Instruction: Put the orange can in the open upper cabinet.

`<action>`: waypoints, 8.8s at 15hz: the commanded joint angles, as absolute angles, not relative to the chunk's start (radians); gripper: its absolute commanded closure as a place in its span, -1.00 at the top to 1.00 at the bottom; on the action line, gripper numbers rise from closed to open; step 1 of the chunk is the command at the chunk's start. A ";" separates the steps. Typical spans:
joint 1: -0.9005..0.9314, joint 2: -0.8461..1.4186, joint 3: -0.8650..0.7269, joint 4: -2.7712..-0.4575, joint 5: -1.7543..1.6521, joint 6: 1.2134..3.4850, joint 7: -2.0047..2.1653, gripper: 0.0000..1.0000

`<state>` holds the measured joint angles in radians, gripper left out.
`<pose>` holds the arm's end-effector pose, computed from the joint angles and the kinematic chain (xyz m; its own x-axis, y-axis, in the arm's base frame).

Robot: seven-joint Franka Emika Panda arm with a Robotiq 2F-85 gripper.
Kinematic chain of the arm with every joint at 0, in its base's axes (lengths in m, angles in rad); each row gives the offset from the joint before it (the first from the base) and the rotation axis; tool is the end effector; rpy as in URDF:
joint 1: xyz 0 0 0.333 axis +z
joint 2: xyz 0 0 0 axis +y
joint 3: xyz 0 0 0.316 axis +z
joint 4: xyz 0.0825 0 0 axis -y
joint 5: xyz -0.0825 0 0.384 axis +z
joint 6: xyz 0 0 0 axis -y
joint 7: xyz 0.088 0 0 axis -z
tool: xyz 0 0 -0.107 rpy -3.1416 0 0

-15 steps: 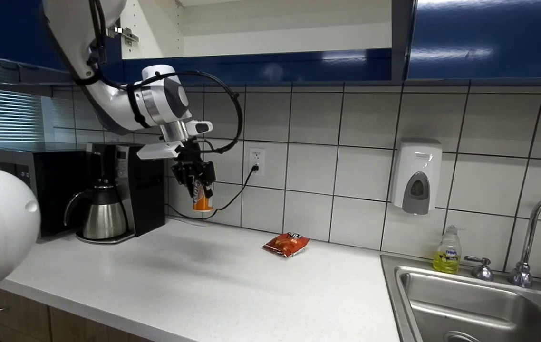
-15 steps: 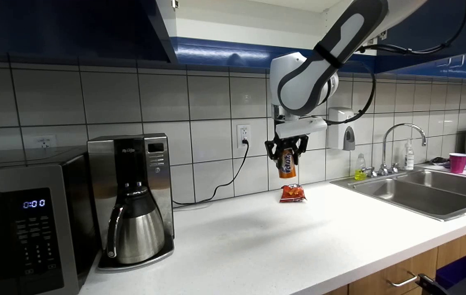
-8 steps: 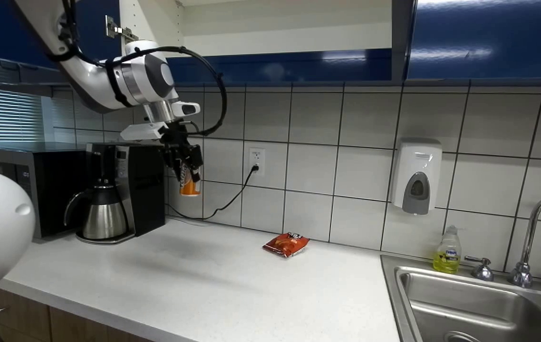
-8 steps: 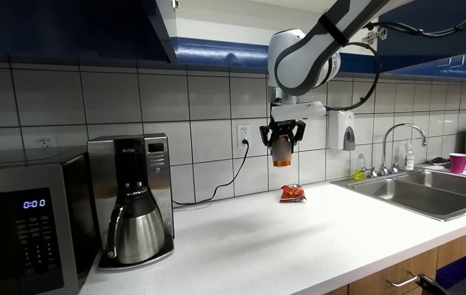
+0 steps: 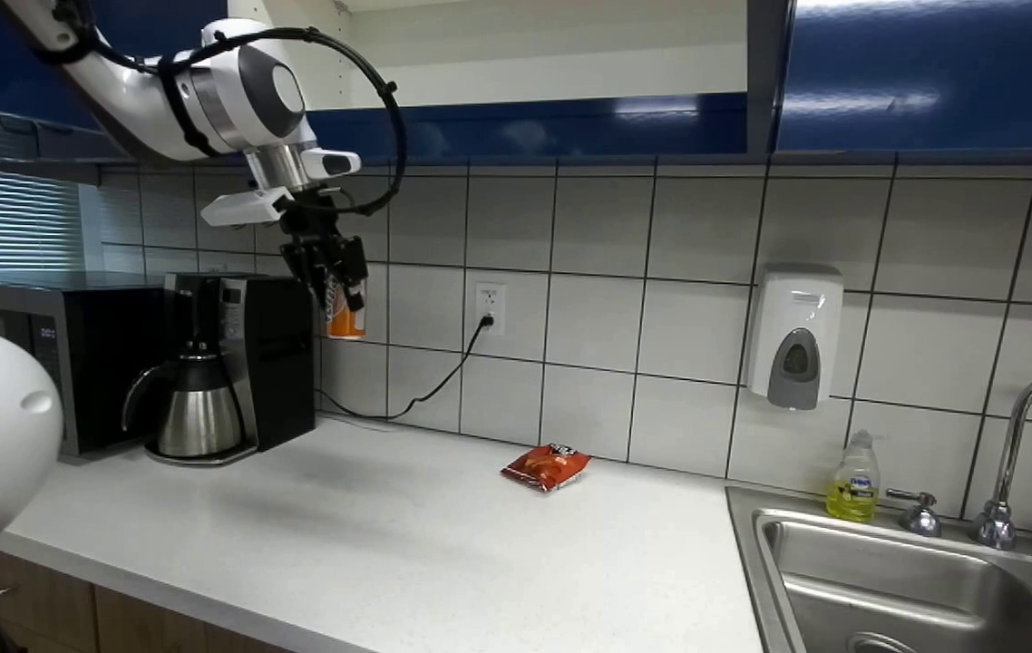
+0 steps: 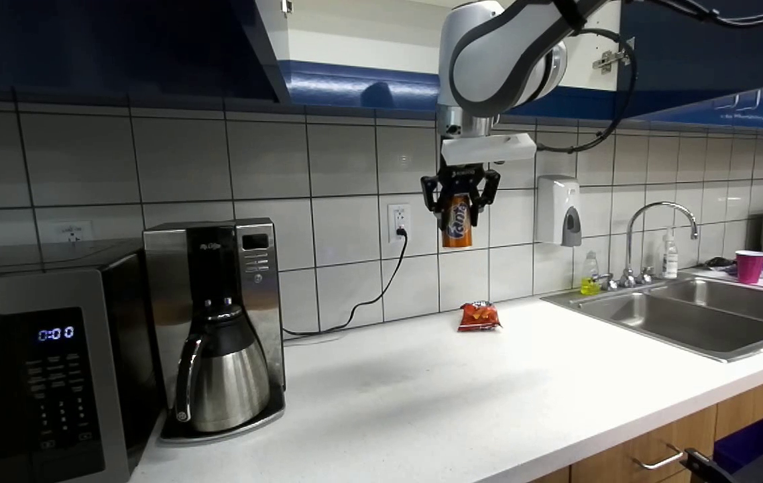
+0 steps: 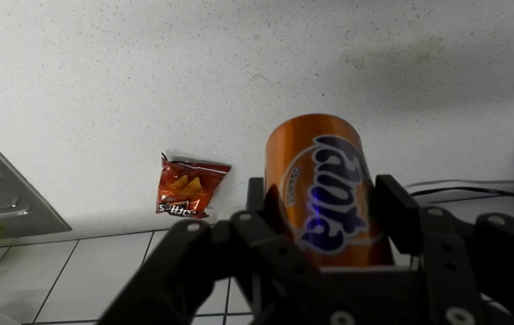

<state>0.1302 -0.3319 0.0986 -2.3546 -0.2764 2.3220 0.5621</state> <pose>0.4609 0.1048 0.4889 0.9176 -0.1437 0.3705 -0.1905 -0.9773 0.0929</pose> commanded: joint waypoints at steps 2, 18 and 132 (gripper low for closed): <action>0.095 -0.393 0.155 -2.316 -0.244 2.242 0.527 -0.25; 0.097 -0.544 0.205 -2.094 -0.189 1.908 0.456 -0.25; 0.159 0.206 0.212 -0.688 -0.331 1.248 0.491 1.00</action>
